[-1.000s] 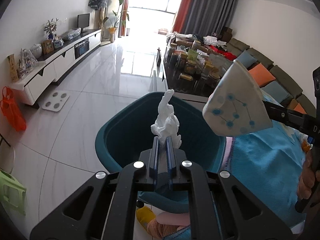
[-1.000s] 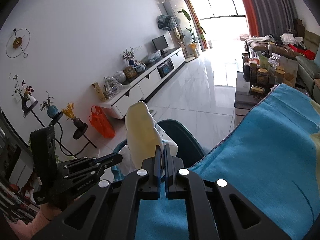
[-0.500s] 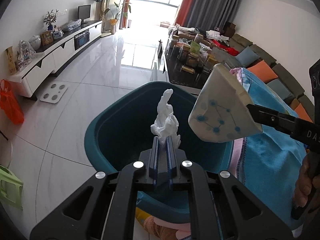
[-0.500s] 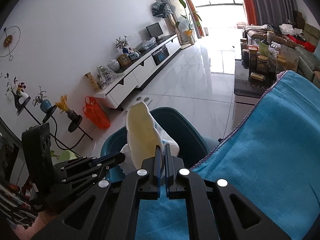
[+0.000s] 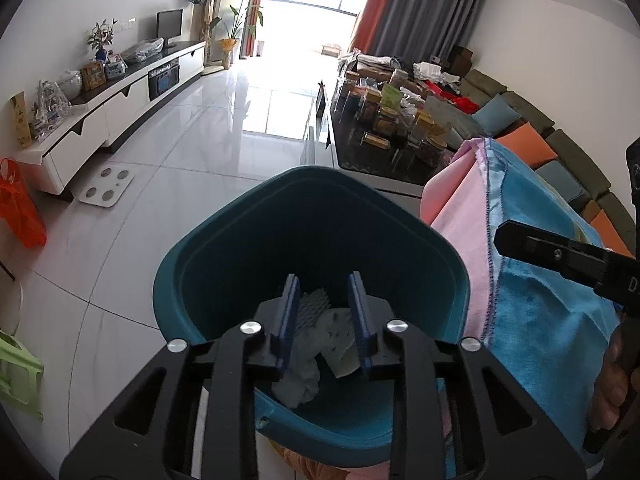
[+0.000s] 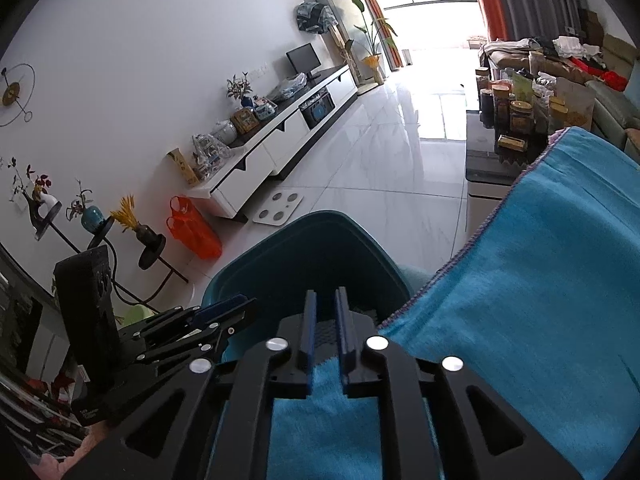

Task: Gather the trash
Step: 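Carry tissue and cup to the teal bin and open both grippers, then move both tools back over the table toward the remaining trash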

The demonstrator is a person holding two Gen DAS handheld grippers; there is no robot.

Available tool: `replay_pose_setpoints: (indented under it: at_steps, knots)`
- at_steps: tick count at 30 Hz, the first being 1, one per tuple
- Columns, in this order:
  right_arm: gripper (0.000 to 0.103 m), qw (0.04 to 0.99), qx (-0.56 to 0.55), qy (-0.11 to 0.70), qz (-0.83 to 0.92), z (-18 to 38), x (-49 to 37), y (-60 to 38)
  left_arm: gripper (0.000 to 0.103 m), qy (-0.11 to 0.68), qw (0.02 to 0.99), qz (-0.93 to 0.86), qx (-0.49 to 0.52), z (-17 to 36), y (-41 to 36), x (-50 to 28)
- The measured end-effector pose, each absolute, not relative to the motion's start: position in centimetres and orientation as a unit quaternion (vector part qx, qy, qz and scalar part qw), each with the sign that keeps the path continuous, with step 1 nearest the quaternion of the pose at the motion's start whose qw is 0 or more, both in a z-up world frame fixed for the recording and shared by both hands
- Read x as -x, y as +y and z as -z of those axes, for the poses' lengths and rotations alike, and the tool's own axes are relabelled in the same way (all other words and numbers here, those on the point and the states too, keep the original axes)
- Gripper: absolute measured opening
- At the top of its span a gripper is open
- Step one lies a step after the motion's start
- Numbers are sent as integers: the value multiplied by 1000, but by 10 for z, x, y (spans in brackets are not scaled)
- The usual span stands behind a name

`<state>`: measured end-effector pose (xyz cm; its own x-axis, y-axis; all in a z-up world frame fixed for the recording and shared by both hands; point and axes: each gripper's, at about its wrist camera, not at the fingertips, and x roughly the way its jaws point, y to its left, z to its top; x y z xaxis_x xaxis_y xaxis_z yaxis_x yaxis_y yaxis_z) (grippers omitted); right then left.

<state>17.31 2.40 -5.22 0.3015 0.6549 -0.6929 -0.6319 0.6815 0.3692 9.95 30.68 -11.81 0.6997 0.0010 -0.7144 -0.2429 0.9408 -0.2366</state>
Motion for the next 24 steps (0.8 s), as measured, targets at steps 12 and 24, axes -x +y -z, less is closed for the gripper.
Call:
replay_pose_setpoints:
  at_steps: [12,24]
  knots:
    - [34,835,-18,372,-405,14,-141,-30,59,308,945,-6,108,71,248,-67]
    - [42,892,-28,319,-319,-14,-95,-152,64,289,939,178,57,43,113,-60]
